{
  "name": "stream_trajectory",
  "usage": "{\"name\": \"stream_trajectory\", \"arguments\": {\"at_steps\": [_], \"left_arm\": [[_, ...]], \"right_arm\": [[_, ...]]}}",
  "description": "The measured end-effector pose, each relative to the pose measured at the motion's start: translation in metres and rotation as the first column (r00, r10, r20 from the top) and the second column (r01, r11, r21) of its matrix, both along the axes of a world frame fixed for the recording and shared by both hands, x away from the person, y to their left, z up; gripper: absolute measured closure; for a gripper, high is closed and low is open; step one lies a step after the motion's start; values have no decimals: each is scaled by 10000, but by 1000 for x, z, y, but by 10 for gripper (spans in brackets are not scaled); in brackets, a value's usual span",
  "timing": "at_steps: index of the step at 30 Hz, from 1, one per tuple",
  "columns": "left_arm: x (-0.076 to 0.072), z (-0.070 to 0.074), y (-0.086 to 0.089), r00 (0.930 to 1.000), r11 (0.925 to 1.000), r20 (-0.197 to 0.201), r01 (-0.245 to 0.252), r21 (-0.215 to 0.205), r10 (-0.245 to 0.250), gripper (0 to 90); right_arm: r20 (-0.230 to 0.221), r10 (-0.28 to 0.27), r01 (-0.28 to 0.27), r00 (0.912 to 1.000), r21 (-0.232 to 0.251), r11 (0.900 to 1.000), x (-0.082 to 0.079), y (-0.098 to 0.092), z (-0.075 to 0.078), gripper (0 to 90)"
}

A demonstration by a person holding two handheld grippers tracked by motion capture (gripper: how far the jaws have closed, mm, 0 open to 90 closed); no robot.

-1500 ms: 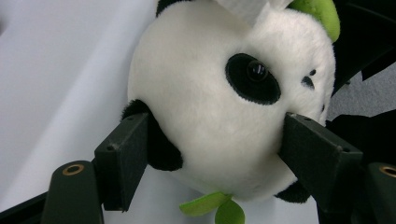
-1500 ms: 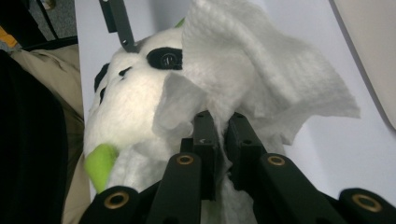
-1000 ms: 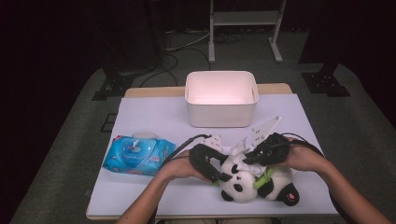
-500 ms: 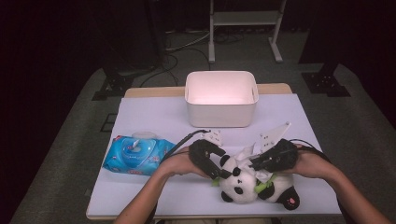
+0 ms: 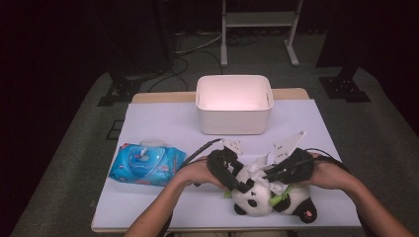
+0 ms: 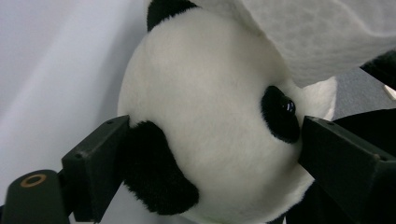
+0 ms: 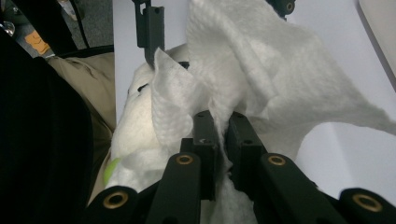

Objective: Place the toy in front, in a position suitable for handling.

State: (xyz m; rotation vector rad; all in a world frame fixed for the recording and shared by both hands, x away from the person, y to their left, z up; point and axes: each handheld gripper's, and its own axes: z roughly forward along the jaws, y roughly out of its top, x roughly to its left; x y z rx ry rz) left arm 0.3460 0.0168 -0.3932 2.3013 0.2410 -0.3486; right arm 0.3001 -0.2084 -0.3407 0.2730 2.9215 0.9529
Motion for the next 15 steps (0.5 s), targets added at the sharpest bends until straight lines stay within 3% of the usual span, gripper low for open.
{"name": "stream_trajectory", "arguments": {"at_steps": [6,11,15], "left_arm": [[2,3,5,9999,9999,133,87,-143,-85,289],[3,11,8,9990,9997,400,186,-139,-180,353],[5,10,8,9994,9996,251,261,-89,-259,363]], "right_arm": [[50,24,-24,10000,-17,10000,2,1,1,824],[113,72,-73,9999,58,10000,4,0,4,824],[65,49,-50,10000,136,9999,6,0,4,824]]}}
